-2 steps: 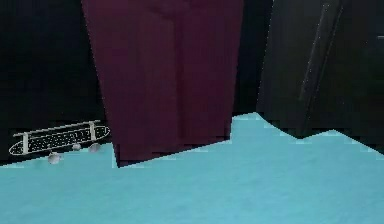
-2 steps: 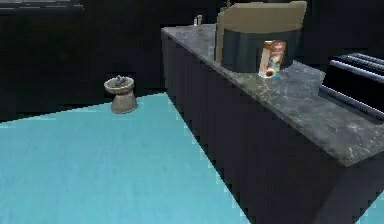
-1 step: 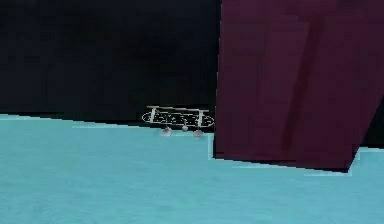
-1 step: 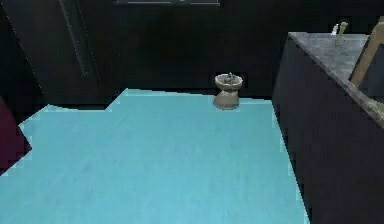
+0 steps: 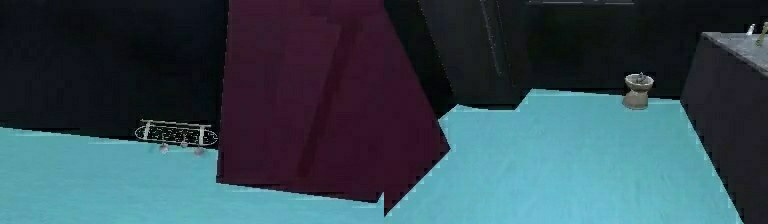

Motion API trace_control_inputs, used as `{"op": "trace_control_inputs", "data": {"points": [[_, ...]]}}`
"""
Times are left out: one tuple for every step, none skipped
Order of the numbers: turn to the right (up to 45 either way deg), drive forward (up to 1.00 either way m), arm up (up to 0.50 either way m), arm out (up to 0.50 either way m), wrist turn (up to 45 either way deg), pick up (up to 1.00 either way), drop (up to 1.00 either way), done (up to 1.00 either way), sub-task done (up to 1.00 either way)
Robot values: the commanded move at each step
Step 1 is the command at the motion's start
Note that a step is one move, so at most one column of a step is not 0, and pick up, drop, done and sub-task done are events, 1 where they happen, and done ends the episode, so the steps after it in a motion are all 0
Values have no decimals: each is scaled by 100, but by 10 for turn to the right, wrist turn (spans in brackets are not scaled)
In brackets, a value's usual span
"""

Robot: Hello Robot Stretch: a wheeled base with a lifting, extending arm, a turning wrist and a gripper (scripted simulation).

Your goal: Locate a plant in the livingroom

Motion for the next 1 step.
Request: {"op": "trace_control_inputs", "data": {"points": [[-360, 0, 0, 0, 0, 0, 0, 0, 0]]}}
